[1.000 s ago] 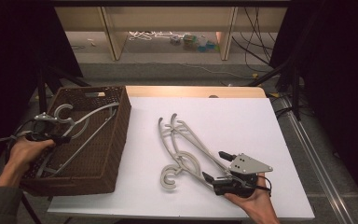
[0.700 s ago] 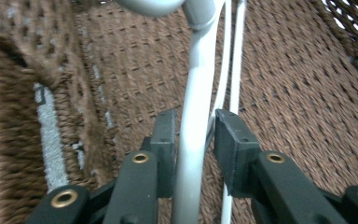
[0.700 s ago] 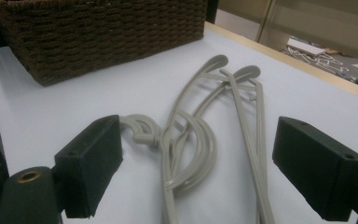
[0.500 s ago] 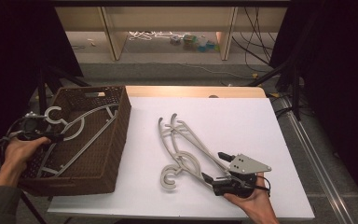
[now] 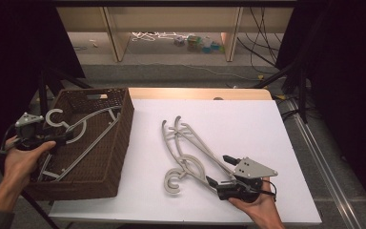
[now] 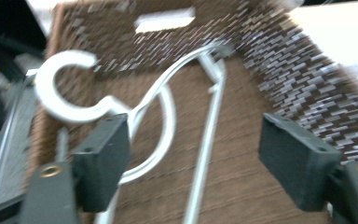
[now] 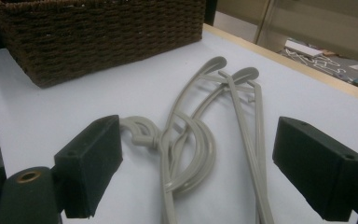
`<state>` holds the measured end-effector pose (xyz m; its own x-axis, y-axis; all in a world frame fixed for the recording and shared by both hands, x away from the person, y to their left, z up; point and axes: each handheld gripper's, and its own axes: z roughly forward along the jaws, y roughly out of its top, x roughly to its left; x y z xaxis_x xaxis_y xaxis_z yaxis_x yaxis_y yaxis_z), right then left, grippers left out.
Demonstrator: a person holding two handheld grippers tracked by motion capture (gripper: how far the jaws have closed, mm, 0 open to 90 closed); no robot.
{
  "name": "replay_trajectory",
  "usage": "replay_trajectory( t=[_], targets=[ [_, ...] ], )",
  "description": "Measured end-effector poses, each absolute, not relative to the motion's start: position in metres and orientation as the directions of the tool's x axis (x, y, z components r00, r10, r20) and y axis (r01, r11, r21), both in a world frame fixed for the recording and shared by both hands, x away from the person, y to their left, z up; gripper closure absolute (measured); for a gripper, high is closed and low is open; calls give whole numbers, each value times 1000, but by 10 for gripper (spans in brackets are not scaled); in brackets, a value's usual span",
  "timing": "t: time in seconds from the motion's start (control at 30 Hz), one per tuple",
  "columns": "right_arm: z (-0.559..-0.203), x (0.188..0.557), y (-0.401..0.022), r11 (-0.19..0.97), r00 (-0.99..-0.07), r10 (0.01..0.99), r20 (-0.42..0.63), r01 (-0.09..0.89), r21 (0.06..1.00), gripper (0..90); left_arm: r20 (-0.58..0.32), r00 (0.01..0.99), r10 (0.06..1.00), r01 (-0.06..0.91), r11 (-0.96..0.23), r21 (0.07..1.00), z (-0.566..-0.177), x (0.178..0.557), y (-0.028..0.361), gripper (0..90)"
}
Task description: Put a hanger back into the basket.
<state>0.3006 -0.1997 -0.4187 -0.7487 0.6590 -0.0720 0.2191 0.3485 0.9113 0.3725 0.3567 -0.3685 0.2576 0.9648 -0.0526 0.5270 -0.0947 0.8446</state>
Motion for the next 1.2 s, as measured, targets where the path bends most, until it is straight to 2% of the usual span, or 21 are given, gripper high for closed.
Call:
replay_trajectory(
  t=[0.23,0.4,0.77,0.93,0.97,1.17,1.2],
  targets=[
    [-420,300,-200,329,-741,669,-62,220,918,166,-77,338,938,440,-85,894,-362,350,317,185],
    [-422,300,-199,315,-737,674,-46,231,920,165,-109,432,895,383,-73,921,-362,338,276,185],
    [-423,301,-204,301,-733,679,-46,220,928,164,-137,527,839,304,-35,952,-371,328,237,184],
    [-424,303,-202,292,-742,670,-22,236,927,163,-104,577,810,255,-57,965,-375,322,222,174],
    [-425,304,-202,292,-740,671,-45,209,933,163,-101,587,803,248,-60,967,-377,321,219,171],
    [-426,303,-202,305,-748,663,-21,244,920,163,-87,622,778,226,-72,972,-385,316,206,170],
    [-426,302,-202,305,-747,664,-22,244,921,163,-69,641,764,197,-77,977,-389,315,202,168]
  ],
)
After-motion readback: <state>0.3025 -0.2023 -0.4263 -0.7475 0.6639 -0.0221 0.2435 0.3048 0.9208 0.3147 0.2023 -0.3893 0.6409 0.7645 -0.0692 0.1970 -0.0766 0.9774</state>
